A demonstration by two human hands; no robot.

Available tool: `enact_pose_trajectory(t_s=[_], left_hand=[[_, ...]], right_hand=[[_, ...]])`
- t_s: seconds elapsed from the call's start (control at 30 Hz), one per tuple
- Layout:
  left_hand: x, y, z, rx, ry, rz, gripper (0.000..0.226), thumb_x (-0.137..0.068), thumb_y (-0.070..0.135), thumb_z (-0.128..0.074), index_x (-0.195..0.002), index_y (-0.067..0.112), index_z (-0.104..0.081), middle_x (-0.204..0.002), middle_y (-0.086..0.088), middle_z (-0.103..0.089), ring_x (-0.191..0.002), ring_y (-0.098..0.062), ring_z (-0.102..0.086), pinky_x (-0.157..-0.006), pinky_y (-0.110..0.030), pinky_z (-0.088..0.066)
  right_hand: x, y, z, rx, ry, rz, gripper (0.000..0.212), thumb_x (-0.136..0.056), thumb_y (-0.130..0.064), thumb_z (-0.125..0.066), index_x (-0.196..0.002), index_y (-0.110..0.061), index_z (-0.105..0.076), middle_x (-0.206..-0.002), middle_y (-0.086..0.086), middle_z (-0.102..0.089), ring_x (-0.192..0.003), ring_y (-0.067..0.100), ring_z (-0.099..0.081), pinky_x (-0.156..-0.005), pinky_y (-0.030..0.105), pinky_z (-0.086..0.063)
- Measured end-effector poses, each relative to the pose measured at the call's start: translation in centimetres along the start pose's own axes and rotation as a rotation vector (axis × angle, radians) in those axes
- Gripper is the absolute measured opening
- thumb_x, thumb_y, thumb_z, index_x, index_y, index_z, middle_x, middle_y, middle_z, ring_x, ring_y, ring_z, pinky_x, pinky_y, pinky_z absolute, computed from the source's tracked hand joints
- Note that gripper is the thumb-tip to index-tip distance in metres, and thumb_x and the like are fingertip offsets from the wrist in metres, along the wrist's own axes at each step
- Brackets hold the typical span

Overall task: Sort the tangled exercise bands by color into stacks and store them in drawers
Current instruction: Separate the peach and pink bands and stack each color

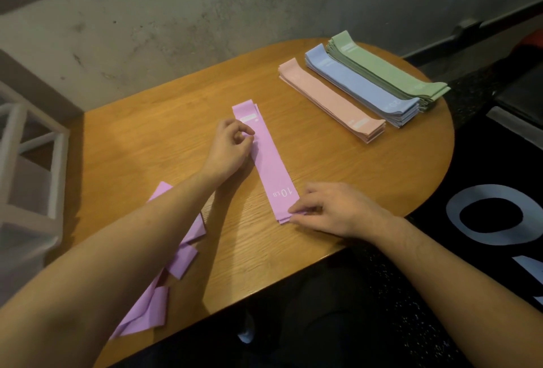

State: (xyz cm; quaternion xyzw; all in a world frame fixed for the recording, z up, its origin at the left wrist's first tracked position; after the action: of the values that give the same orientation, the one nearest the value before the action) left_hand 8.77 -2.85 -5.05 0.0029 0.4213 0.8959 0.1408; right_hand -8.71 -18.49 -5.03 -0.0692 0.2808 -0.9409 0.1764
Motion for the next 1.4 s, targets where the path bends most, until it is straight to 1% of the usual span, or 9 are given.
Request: enact_pose_trajectory(t_s=[0.17, 0.43, 0.57, 0.83, 0.93, 1.07, 1.13, 1.23, 1.4], left_hand=[[2.7, 1.3, 0.5, 0.005, -0.041, -0.067, 0.013, -0.094, 0.007, -0.061, -0.092, 0.018, -0.067, -0.113, 0.003, -0.053, -0.076, 0.005, -0.053, -0.070, -0.007, -0.040], [7.8, 0.0, 6.7, 0.016, 0.027, -0.107, 0.022, -0.095, 0.008, -0.061, -0.098, 0.030, -0.061, -0.108, 0.007, -0.062, -0.092, -0.007, -0.056, -0.075, -0.016, -0.041], [11.2, -2.7, 10.8, 0.050, 0.105, -0.056, 0.024, -0.096, 0.013, -0.061, -0.104, 0.036, -0.060, -0.109, 0.015, -0.063, -0.099, -0.007, -0.060, -0.080, -0.025, -0.049], [19.6, -9.0, 17.5, 0.001, 0.292, 0.060, 0.017, -0.097, 0.016, -0.062, -0.109, 0.028, -0.063, -0.105, 0.010, -0.063, -0.092, 0.002, -0.058, -0.077, -0.024, -0.049], [22.4, -10.2, 18.4, -0.013, 0.304, 0.022, 0.014, -0.092, 0.028, -0.059, -0.105, 0.029, -0.064, -0.100, 0.010, -0.065, -0.090, -0.011, -0.061, -0.078, -0.036, -0.052], [24.3, -9.9, 18.3, -0.016, 0.322, -0.088, 0.019, -0.090, 0.031, -0.057, -0.103, 0.020, -0.066, -0.102, 0.005, -0.065, -0.095, -0.017, -0.063, -0.082, -0.049, -0.052], [24.5, -9.5, 17.8, -0.059, 0.301, -0.147, 0.026, -0.089, 0.033, -0.061, -0.106, 0.016, -0.068, -0.112, 0.003, -0.066, -0.106, -0.015, -0.062, -0.089, -0.049, -0.051], [24.5, -9.0, 16.1, -0.131, 0.165, -0.165, 0.045, -0.085, 0.048, -0.069, -0.120, 0.021, -0.065, -0.130, 0.007, -0.063, -0.125, -0.012, -0.057, -0.101, -0.049, -0.048], [24.4, -9.0, 15.3, -0.211, 0.079, -0.089, 0.073, -0.079, 0.060, -0.072, -0.143, 0.035, -0.045, -0.138, 0.011, -0.057, -0.124, -0.002, -0.052, -0.105, -0.039, -0.047]], right_hand=[[0.6, 0.4, 0.8, -0.194, 0.128, -0.122, 0.035, -0.096, -0.043, -0.061, -0.131, -0.038, -0.062, -0.084, -0.016, -0.060, -0.079, -0.002, -0.054, -0.070, 0.017, -0.042], [-1.1, -3.7, 0.4, -0.387, 0.200, -0.080, 0.019, -0.096, -0.024, -0.063, -0.113, -0.030, -0.070, -0.087, -0.005, -0.067, -0.076, 0.013, -0.062, -0.074, 0.032, -0.053], [-3.0, -6.6, -1.0, -0.479, 0.190, -0.063, 0.016, -0.095, -0.016, -0.065, -0.108, -0.023, -0.073, -0.082, 0.003, -0.068, -0.076, 0.018, -0.062, -0.073, 0.027, -0.050], [-7.1, -12.3, -5.7, -0.460, 0.073, -0.021, 0.017, -0.091, -0.018, -0.069, -0.097, -0.033, -0.071, -0.085, -0.007, -0.071, -0.073, -0.001, -0.061, -0.072, 0.014, -0.045], [-8.4, -15.3, -7.6, -0.458, 0.032, 0.049, 0.020, -0.088, -0.013, -0.070, -0.097, -0.032, -0.070, -0.085, -0.010, -0.068, -0.074, 0.000, -0.058, -0.071, 0.013, -0.043], [-9.8, -17.6, -10.0, -0.353, 0.000, 0.031, 0.027, -0.080, -0.038, -0.080, -0.103, -0.027, -0.070, -0.091, -0.011, -0.067, -0.077, 0.004, -0.059, -0.073, 0.022, -0.048], [-10.2, -18.1, -11.2, -0.248, -0.039, -0.016, 0.032, -0.079, -0.043, -0.080, -0.104, -0.026, -0.070, -0.094, -0.012, -0.067, -0.077, 0.002, -0.056, -0.072, 0.023, -0.045], [-10.4, -18.7, -11.7, -0.175, -0.033, -0.015, 0.012, -0.086, -0.029, -0.073, -0.097, -0.025, -0.074, -0.080, -0.017, -0.063, -0.073, -0.001, -0.054, -0.068, 0.020, -0.040], [-9.1, -19.1, -8.9, -0.544, 0.113, 0.008, 0.007, -0.088, -0.017, -0.072, -0.087, -0.023, -0.071, -0.080, -0.020, -0.069, -0.078, -0.003, -0.062, -0.075, 0.017, -0.045]])
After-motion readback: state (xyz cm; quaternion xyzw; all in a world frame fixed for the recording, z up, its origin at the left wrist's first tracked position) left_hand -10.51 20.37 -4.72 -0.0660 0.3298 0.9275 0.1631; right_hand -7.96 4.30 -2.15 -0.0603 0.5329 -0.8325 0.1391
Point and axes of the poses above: each hand's wrist, its own x-axis away from the middle knuckle, its own z-axis out of the back of the hand, y = z × x, the point moved 9 cm from there along -x, towards the middle knuckle
